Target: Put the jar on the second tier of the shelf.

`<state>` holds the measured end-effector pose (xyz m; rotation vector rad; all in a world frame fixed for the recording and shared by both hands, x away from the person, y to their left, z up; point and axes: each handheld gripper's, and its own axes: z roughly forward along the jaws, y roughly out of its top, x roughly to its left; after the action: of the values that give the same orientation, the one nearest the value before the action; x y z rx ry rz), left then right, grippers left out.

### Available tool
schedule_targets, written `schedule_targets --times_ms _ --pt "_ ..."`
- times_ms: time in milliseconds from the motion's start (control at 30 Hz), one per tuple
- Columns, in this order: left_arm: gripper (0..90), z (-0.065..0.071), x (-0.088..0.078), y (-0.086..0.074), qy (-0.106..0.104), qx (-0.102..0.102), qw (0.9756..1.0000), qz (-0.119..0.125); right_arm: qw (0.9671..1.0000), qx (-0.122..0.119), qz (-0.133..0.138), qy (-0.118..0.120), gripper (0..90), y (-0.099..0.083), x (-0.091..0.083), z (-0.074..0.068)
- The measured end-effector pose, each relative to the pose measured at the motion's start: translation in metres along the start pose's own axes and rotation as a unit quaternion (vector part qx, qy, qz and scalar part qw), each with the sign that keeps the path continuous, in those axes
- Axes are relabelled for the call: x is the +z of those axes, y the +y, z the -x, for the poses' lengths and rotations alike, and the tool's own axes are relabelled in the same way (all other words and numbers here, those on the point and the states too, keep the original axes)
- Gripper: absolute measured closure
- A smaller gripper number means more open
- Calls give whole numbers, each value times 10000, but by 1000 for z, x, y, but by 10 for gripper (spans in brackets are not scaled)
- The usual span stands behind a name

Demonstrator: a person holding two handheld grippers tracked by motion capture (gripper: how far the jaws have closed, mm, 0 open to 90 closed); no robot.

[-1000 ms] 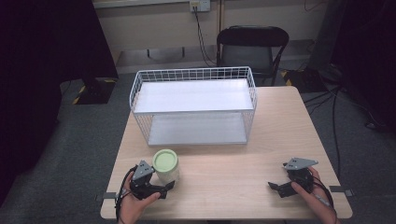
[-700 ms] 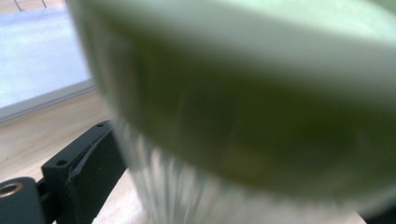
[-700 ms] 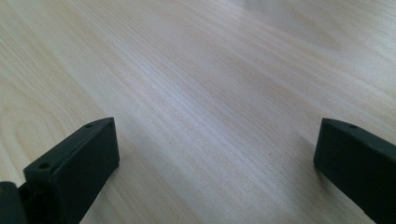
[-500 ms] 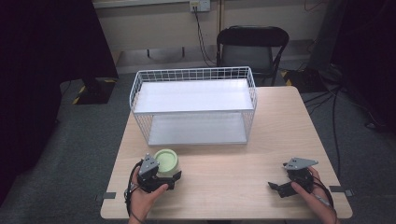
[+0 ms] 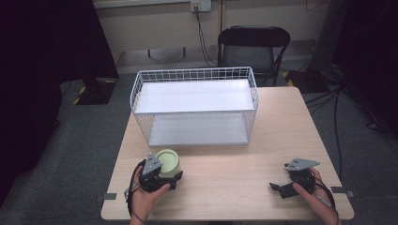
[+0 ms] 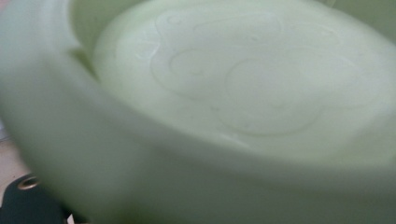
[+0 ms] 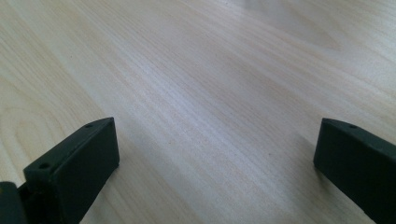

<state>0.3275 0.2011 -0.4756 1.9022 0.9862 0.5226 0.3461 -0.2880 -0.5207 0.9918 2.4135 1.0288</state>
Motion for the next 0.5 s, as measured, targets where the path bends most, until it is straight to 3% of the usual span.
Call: schedule_targets --times_ms 500 --pt "111 -2 -2 37 -87 123 9999 -18 10000 0 0 -1 0 0 0 0"
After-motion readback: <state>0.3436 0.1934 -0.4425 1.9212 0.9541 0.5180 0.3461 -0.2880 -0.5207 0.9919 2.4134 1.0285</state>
